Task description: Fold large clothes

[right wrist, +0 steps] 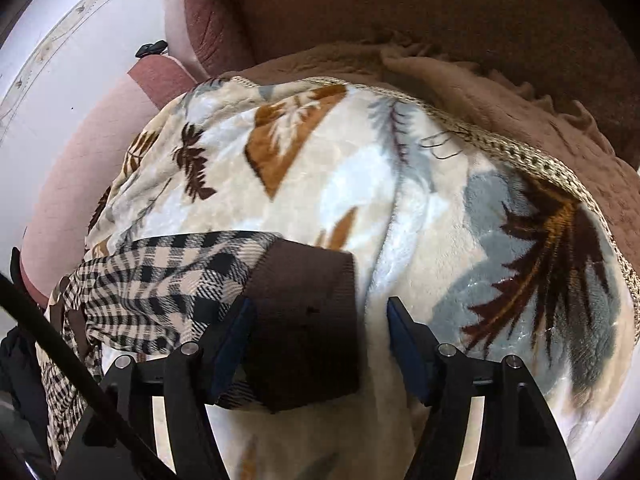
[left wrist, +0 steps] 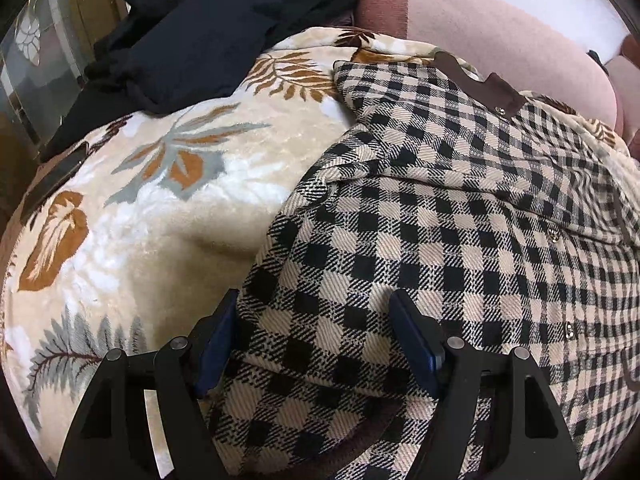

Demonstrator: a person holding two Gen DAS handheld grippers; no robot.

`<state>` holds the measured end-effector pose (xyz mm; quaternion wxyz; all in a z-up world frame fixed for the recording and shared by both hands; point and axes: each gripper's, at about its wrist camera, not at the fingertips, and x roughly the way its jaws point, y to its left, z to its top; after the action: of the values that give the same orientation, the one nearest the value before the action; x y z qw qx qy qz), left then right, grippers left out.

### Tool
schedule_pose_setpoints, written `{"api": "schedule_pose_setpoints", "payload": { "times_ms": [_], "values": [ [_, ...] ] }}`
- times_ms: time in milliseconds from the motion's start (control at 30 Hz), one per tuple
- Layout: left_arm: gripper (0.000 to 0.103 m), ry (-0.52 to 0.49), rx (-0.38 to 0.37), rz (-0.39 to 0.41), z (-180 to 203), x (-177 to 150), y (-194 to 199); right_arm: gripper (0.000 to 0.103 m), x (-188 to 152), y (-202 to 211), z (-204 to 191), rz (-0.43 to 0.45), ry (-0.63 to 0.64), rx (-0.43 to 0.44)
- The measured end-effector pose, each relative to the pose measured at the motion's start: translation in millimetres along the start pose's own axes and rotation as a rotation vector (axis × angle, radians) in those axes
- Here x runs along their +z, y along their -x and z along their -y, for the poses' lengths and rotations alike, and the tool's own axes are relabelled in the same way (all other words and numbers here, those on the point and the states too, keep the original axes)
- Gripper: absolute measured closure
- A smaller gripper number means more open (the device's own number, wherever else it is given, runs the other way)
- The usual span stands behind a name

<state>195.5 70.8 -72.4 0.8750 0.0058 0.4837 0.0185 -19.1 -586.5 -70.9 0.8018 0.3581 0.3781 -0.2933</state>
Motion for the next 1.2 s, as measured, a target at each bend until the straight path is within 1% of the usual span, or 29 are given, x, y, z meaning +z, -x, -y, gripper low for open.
{"api": "schedule_pose_setpoints", "payload": {
  "times_ms": [100,133,233,267,300,367,433,500,567,633,733,833,867,900,933,967,1000,1100,1200],
  "values": [
    [0.03,0.026,-0.022,-0.011,-4,1,-1,0.031,-2,4,-2,0.0,0.008,0.025],
    [0.03,0.034,-0.03,-0.015,-5,2,-1,0.033,-3,6,2,-0.001,0.001,0.028],
    [0.03,0.049,-0.044,-0.017,-9,1,1,0.035,-5,23,12,0.029,-0.049,0.05],
    [0.03,0.054,-0.048,-0.017,-10,1,1,0.035,-6,32,16,0.04,-0.067,0.078],
    [0.03,0.059,-0.052,-0.019,-11,1,1,0.035,-8,41,19,0.045,-0.091,0.13],
    [0.03,0.069,-0.06,-0.027,-12,2,1,0.035,-16,53,24,0.034,-0.122,0.201],
    [0.03,0.078,-0.065,-0.028,-12,2,1,0.035,-29,53,23,-0.006,-0.156,0.277],
    [0.03,0.077,-0.068,-0.027,-11,1,1,0.035,-42,46,23,-0.051,-0.186,0.309],
    [0.03,0.069,-0.068,-0.026,-10,1,2,0.035,-53,34,22,-0.084,-0.212,0.314],
    [0.03,0.066,-0.07,-0.026,-10,0,2,0.035,-57,19,23,-0.098,-0.244,0.283],
    [0.03,0.068,-0.075,-0.027,-12,-1,3,0.035,-50,11,24,-0.053,-0.301,0.273],
    [0.03,0.077,-0.077,-0.031,-12,0,2,0.035,-34,8,15,-0.02,-0.283,0.234],
    [0.03,0.078,-0.078,-0.032,-13,0,2,0.038,-30,7,13,-0.017,-0.275,0.225],
    [0.03,0.077,-0.078,-0.031,-13,0,2,0.046,-26,5,11,-0.017,-0.269,0.222],
    [0.03,0.074,-0.079,-0.03,-12,0,3,0.076,-21,2,9,-0.026,-0.265,0.222],
    [0.03,0.071,-0.079,-0.03,-12,0,3,0.086,-17,2,8,-0.035,-0.259,0.219],
    [0.03,0.07,-0.081,-0.03,-13,-1,4,0.086,-12,4,6,-0.028,-0.251,0.214],
    [0.03,0.08,-0.091,-0.034,-16,-1,5,0.088,8,25,-1,0.04,-0.195,0.172],
    [0.03,0.1,-0.109,-0.039,-20,0,5,0.089,30,44,-12,0.1,-0.173,0.13]
  ]
}}
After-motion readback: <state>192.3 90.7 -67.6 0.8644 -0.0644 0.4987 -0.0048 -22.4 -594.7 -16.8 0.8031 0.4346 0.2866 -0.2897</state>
